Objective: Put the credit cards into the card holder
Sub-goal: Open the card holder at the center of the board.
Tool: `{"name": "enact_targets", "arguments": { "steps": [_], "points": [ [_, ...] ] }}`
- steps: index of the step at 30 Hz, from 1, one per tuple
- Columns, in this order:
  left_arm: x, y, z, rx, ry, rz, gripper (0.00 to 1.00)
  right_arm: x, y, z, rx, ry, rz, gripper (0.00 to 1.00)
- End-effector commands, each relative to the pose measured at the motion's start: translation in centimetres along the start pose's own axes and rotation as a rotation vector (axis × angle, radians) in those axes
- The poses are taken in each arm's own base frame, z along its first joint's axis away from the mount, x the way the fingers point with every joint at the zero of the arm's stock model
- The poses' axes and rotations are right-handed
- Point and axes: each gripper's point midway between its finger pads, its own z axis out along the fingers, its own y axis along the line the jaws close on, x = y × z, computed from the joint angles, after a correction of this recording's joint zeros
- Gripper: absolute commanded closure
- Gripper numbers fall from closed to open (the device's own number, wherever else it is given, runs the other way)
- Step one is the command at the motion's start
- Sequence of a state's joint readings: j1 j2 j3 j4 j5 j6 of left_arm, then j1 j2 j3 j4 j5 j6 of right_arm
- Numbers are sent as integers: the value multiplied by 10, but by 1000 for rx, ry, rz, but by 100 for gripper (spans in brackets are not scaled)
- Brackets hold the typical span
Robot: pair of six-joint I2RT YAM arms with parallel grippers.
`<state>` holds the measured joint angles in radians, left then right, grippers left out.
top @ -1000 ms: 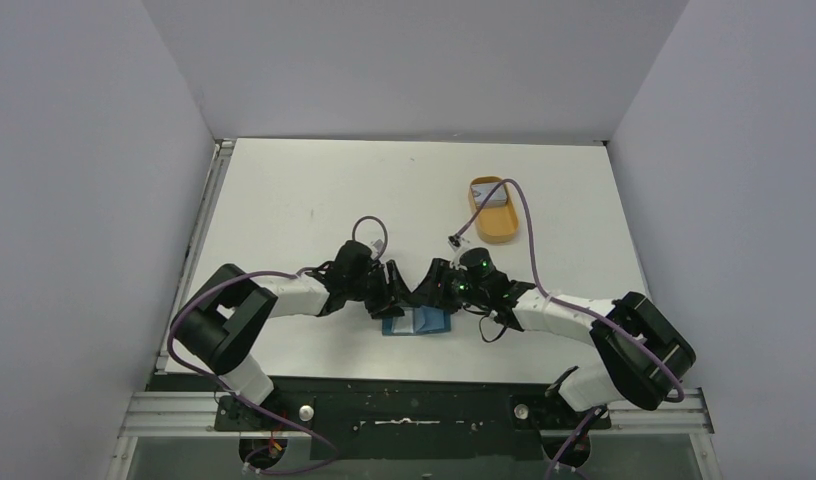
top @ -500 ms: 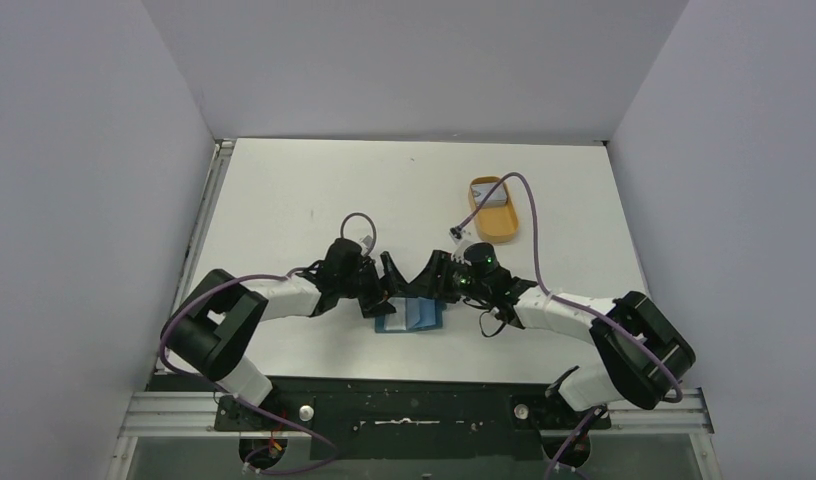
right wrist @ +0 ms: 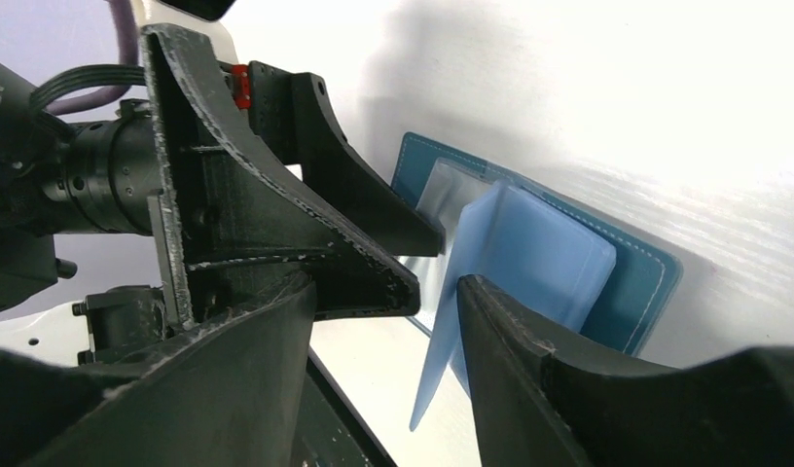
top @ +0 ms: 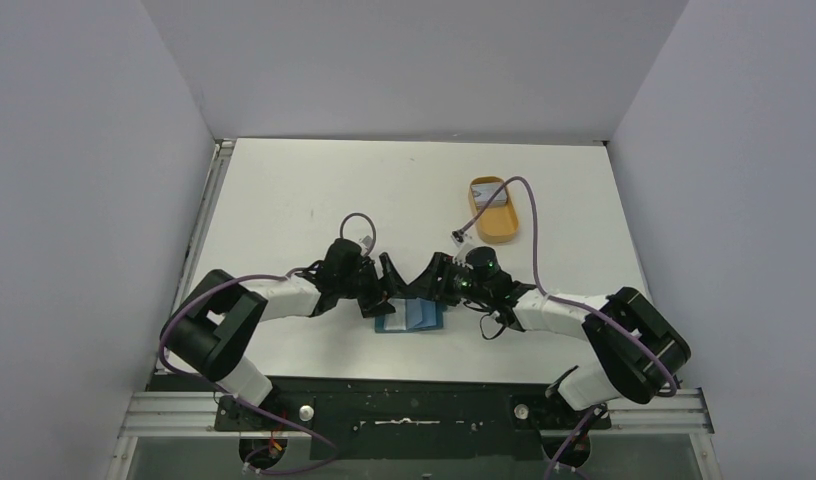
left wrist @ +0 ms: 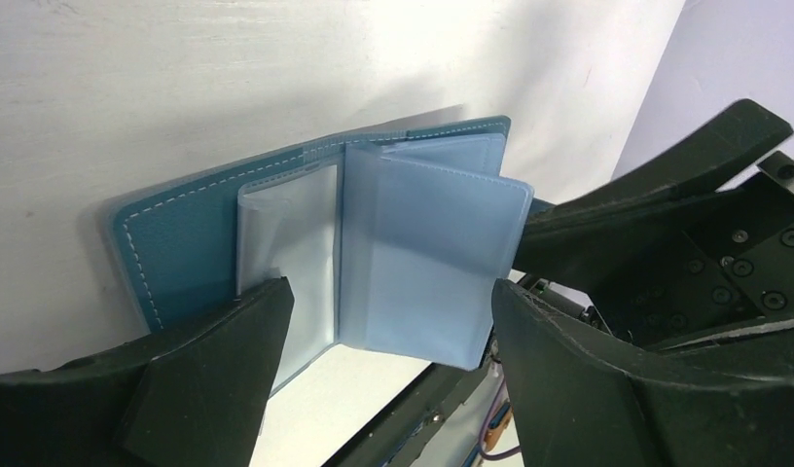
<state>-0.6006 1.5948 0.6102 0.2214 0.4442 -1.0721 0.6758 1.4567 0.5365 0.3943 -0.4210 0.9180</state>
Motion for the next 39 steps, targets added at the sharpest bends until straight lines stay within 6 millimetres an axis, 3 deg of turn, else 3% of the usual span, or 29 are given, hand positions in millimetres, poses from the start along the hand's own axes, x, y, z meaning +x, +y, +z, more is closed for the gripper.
{"name": "enact_targets", "arguments": {
  "steps": [1, 9, 16, 30, 39],
  "points": [
    [-4, 1, 0, -24, -35, 89, 43, 34, -35, -8, 104, 85, 41, 43],
    [-5, 8, 0, -54, -42, 99, 65, 24, -22, -17, 69, 48, 24, 41],
    [-6, 6, 0, -49, -44, 96, 67, 41, -27, -16, 52, 117, 17, 41],
    [-11, -20, -3, 41, -45, 63, 23, 42, -1, -2, 10, 156, -75, 46],
    [-19, -34, -5, 64, -63, 62, 12, 40, 6, -1, 15, 152, -134, 46]
  ]
}}
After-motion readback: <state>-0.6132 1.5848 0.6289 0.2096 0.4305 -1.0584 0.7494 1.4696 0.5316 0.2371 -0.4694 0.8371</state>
